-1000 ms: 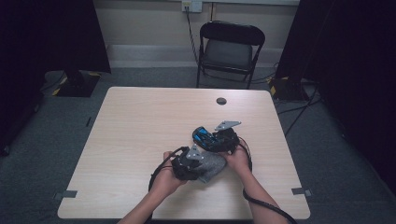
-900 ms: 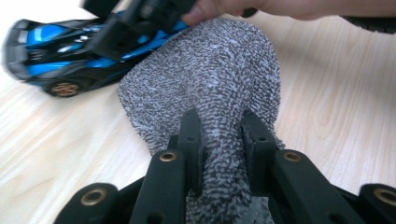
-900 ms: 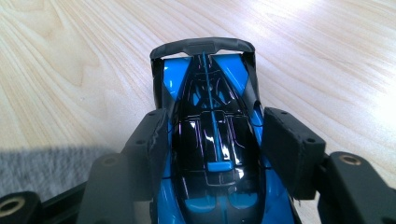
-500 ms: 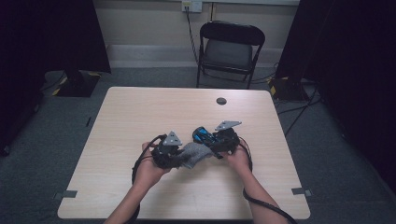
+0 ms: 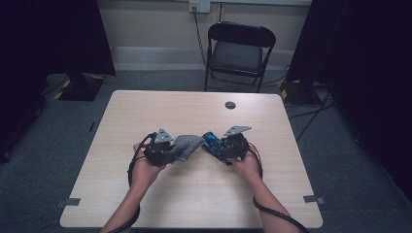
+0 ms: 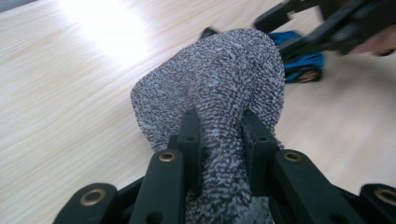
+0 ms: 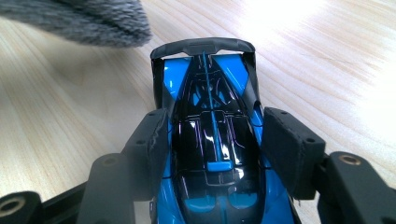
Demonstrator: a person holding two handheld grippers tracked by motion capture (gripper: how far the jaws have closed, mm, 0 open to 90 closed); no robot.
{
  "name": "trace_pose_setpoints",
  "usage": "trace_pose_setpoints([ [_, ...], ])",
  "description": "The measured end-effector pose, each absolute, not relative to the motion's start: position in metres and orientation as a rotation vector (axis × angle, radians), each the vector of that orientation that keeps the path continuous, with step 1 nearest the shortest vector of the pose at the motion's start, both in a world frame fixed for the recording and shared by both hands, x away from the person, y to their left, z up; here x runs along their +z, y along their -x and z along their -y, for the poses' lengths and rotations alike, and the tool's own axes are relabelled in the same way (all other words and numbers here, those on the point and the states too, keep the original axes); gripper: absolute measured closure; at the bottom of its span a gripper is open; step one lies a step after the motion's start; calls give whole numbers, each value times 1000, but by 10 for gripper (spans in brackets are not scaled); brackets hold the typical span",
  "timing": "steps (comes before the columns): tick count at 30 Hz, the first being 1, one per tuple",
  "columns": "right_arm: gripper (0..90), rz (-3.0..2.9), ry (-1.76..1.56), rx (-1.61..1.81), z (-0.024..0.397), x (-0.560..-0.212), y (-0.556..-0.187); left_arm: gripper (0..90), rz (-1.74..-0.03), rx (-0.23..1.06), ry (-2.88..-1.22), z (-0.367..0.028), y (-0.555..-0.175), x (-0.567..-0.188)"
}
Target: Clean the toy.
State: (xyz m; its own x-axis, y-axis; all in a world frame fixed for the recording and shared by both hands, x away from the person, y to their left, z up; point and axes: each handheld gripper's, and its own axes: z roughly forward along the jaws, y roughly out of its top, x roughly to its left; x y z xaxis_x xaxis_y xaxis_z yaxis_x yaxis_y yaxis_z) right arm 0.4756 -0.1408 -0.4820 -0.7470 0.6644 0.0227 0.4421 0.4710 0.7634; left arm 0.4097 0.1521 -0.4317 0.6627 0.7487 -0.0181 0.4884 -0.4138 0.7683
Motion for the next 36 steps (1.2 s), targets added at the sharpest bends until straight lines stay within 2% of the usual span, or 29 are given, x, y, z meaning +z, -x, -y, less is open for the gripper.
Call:
trace_pose_setpoints([
  [9,414,-2434,-947,1156,142,-483,-475,726,-1043,513,-2125,-152,-419,-450],
  [18,414,-2437,-943,1141,140,-482,-475,723,-971,408,-2264,-119,-416,-467],
  [36,414,-2442,-944,1128,139,-481,-475,727,-895,295,-2306,-94,-400,-468],
])
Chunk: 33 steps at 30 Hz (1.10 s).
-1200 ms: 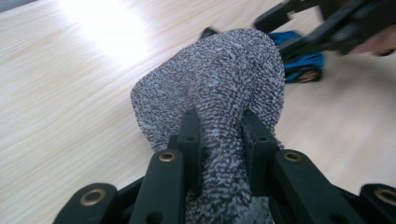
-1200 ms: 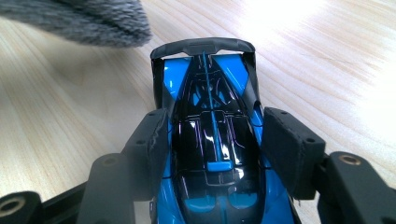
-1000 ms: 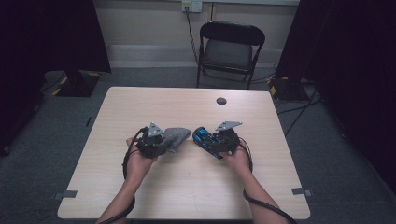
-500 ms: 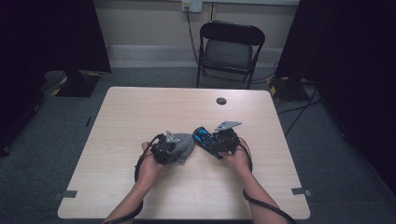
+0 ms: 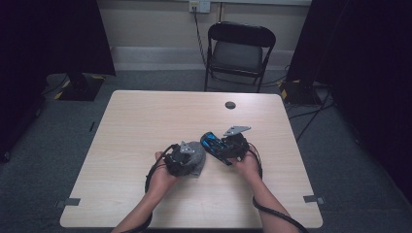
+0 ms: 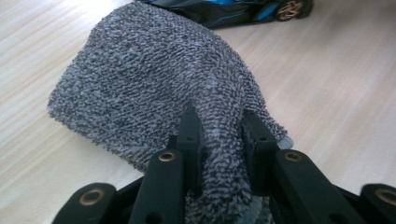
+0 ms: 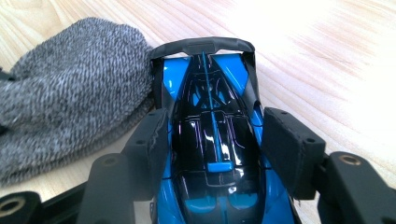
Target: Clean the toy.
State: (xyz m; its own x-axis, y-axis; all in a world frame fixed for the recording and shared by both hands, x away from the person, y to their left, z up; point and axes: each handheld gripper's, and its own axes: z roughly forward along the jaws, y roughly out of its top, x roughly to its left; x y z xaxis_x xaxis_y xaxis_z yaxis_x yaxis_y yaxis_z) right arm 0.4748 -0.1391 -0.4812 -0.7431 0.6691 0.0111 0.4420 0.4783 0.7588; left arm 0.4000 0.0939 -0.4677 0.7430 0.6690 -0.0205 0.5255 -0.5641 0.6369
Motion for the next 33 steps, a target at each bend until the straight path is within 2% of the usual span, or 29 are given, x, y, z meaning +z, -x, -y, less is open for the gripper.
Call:
trace_pose_setpoints([
  [11,414,-2441,-943,1129,139,-481,-475,727,-828,214,-2310,-77,-388,-467],
  [33,414,-2444,-943,1123,139,-481,-475,727,-703,165,-2348,-48,-373,-466],
])
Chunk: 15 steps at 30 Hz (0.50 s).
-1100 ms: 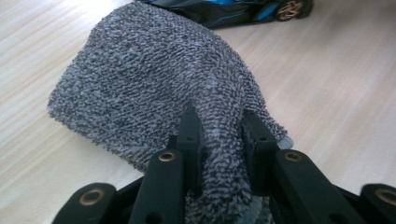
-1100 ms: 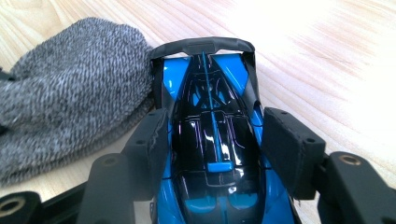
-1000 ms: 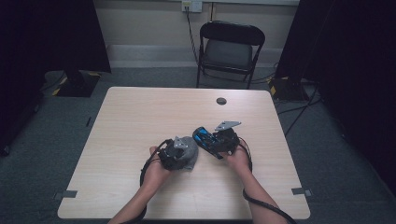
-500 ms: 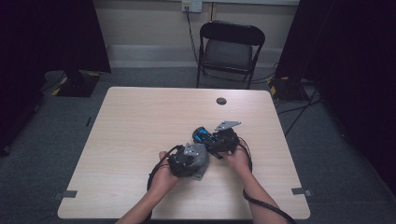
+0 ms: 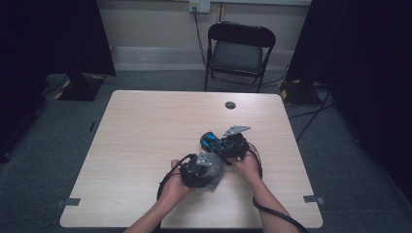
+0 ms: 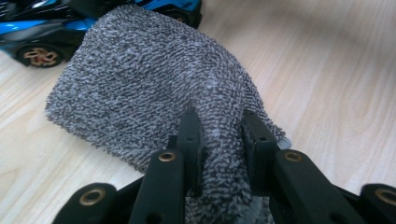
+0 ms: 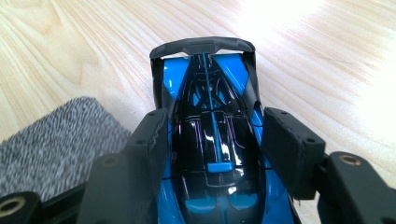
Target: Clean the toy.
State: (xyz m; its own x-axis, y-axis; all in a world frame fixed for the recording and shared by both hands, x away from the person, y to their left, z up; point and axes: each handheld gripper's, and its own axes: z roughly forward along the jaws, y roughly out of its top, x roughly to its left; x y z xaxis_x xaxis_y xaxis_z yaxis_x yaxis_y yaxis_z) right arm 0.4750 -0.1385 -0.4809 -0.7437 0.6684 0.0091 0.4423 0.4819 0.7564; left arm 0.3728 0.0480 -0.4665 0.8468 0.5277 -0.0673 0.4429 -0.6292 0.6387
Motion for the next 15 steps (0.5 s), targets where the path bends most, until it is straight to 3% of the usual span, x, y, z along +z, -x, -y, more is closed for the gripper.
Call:
trace_pose_setpoints([
  [15,414,-2444,-945,1125,139,-481,-475,727,-633,138,-2351,-34,-365,-466],
])
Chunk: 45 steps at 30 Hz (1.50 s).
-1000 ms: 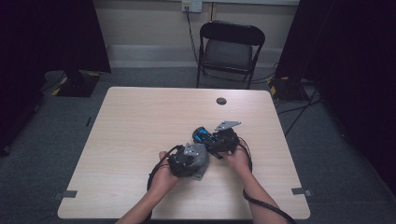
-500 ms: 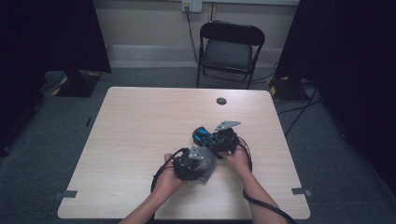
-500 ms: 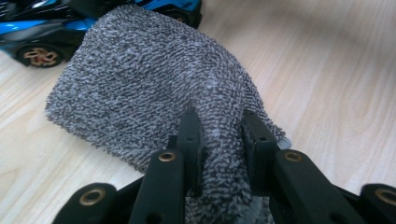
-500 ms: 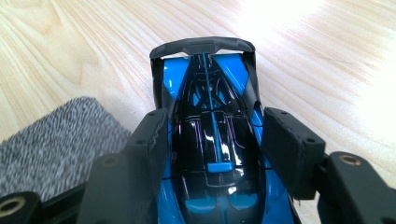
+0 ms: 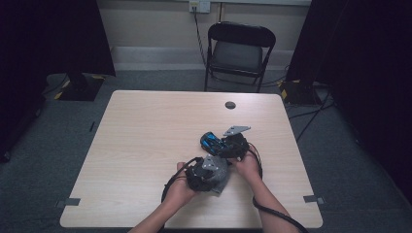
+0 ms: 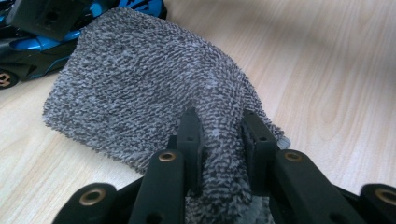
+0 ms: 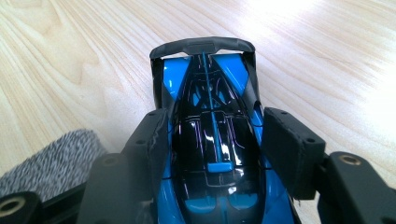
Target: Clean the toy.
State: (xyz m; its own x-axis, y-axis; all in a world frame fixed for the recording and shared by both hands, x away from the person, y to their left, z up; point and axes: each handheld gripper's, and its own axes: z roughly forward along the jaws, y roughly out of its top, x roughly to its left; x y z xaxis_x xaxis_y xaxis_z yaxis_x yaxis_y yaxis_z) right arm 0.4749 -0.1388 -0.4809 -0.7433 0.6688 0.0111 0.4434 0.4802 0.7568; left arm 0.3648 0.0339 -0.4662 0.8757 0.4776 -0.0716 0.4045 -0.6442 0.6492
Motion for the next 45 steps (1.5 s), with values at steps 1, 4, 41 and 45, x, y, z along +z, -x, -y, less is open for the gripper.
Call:
trace_pose_setpoints([
  [1,414,-2444,-945,1125,139,-481,-475,727,-635,137,-2352,-34,-365,-466],
  [4,414,-2443,-943,1127,139,-481,-475,727,-633,129,-2345,-34,-364,-466],
  [41,414,-2439,-945,1135,139,-482,-475,729,-599,111,-2260,-48,-365,-435],
  [45,414,-2439,-947,1136,140,-482,-475,729,-628,126,-2225,-59,-370,-425],
])
